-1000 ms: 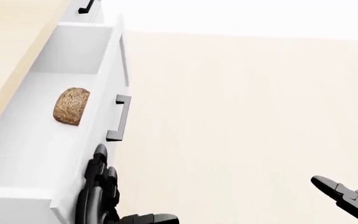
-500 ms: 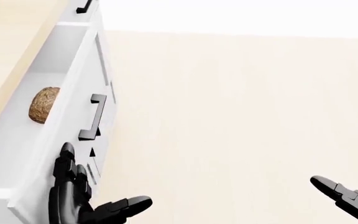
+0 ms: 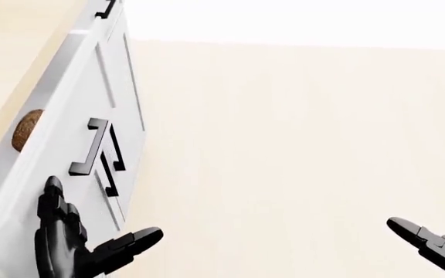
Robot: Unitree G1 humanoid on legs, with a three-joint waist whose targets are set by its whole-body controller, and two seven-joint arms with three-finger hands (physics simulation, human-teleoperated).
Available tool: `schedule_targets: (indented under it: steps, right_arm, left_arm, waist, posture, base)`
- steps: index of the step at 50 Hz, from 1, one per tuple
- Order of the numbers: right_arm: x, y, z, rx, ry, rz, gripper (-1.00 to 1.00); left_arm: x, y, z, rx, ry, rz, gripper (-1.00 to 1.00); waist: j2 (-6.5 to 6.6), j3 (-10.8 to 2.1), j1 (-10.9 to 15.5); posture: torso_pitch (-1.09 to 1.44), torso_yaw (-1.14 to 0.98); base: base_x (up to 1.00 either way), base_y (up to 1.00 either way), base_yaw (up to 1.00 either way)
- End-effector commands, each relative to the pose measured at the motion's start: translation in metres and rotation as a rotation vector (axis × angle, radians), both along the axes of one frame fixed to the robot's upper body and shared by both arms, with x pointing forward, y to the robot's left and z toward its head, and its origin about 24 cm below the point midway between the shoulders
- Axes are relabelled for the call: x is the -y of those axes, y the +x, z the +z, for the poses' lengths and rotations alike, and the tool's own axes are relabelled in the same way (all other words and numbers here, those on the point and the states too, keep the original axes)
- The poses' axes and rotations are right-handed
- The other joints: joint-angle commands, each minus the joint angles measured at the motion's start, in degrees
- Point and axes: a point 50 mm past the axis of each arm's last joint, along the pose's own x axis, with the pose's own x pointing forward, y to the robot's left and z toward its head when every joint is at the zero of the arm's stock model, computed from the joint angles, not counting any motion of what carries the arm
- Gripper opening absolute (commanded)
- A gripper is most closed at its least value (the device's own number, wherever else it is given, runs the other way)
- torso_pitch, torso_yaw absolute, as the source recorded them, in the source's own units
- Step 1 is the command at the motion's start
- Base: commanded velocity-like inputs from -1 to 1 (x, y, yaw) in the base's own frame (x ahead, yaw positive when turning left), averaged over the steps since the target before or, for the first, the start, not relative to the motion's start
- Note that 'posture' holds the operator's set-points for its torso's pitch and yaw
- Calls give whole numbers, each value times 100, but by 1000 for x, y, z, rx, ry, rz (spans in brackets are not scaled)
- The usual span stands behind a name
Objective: Close the right drawer.
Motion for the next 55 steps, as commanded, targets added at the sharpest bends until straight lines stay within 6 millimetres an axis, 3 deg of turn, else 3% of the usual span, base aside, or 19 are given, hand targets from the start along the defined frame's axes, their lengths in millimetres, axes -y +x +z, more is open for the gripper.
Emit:
schedule_targets:
  steps: [1,55]
  right_arm:
    - [1,3,18,79,-44,5,100]
    - [0,4,16,71,-52,11,100]
  left_arm:
    - [-14,4,16,80,12,75,100]
    - [-80,9,24,87,-42,327,100]
  waist:
    - [-29,-89,24]
    - [47,-77,-9]
  posture:
    - [0,0]
    - [0,0]
  base:
    - [0,0,0]
    - [0,0,0]
